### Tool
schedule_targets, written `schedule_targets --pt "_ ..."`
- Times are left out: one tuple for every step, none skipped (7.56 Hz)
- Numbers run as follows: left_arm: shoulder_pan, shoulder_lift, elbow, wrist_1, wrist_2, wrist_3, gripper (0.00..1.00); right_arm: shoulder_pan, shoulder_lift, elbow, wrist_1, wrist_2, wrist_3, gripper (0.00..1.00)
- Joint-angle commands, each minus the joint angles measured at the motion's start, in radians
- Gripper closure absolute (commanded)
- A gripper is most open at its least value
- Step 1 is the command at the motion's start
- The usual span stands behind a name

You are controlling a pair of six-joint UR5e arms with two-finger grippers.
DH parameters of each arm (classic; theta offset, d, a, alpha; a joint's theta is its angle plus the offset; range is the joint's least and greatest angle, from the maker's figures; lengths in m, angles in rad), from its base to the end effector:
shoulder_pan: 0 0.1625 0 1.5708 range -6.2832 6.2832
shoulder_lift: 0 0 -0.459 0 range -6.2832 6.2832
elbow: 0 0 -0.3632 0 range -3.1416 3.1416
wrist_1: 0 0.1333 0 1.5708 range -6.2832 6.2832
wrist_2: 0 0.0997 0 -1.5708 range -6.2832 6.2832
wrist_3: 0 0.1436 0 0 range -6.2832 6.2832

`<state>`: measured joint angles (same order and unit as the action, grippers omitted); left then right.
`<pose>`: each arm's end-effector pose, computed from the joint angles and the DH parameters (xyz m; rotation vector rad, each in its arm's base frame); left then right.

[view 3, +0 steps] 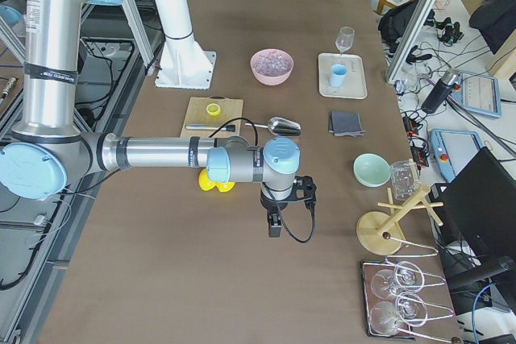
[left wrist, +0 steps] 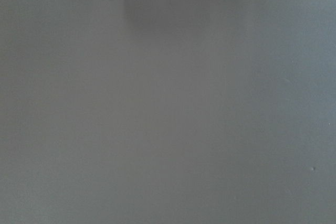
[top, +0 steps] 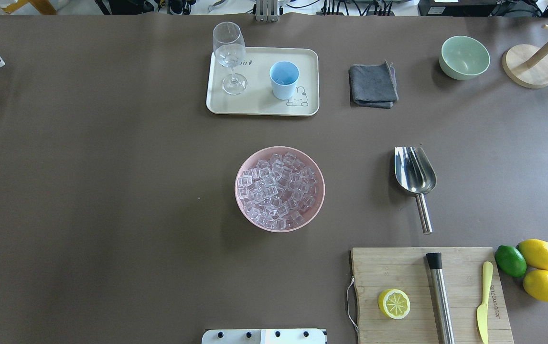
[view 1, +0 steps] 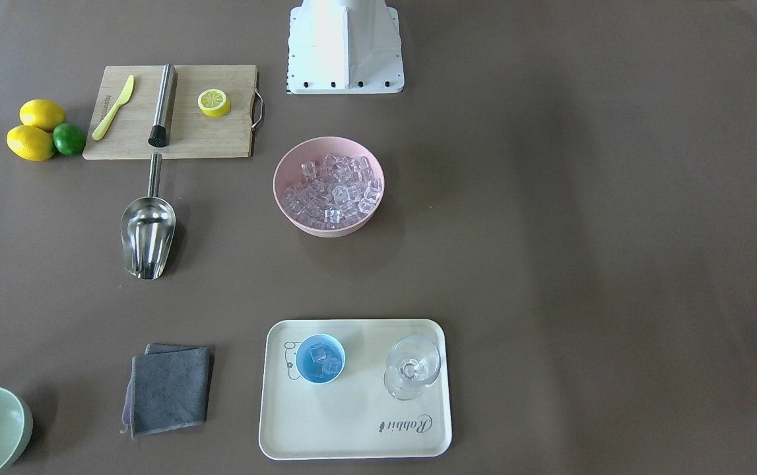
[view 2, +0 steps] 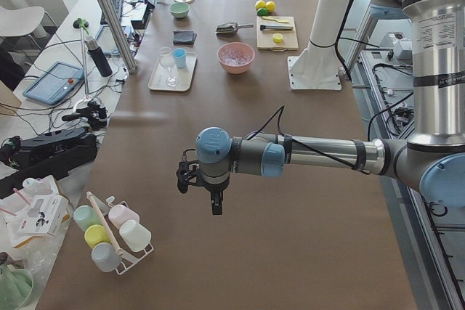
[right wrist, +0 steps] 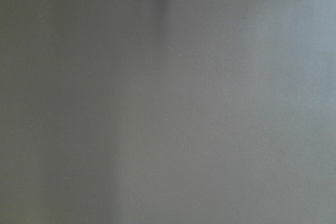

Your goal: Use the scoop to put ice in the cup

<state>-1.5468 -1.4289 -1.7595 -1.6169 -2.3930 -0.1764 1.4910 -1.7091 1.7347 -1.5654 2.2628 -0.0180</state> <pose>-0.0183 -0.4068 0.6880 0.0050 0.8266 -0.1054 0.0094 -0.4049 0.7152 0.0084 -0.6929 -0.1046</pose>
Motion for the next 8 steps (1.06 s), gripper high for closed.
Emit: schedule_targets --pt "-0.002 0.001 0.000 0.000 0.000 0.000 0.02 0.000 0.002 -0.007 0.001 0.000 0.003 0.00" --pt "-0.001 0.001 0.009 0.000 0.000 0.000 0.02 0.000 0.002 -0.009 0.001 0.000 0.003 0.00" --pt "0.001 -0.001 0.015 -0.001 0.002 0.000 0.02 0.000 0.002 -0.012 0.001 0.000 0.003 0.00" --pt "0.004 -0.005 0.031 -0.003 0.005 0.000 0.02 0.000 0.002 -0.012 0.001 0.000 0.001 0.00" --pt "0.004 -0.005 0.035 -0.003 0.006 0.000 0.02 0.000 0.002 -0.012 0.001 0.000 0.001 0.00" --pt "-0.005 -0.002 0.034 -0.003 0.003 -0.002 0.02 0.000 0.002 -0.010 0.001 0.000 0.001 0.00" --pt "-0.006 -0.002 0.028 -0.005 0.002 -0.002 0.02 0.000 0.002 -0.012 0.001 0.000 0.001 0.00" --pt "-0.009 -0.002 0.026 -0.003 0.000 -0.002 0.02 0.000 0.002 -0.012 0.001 0.000 0.001 0.00"
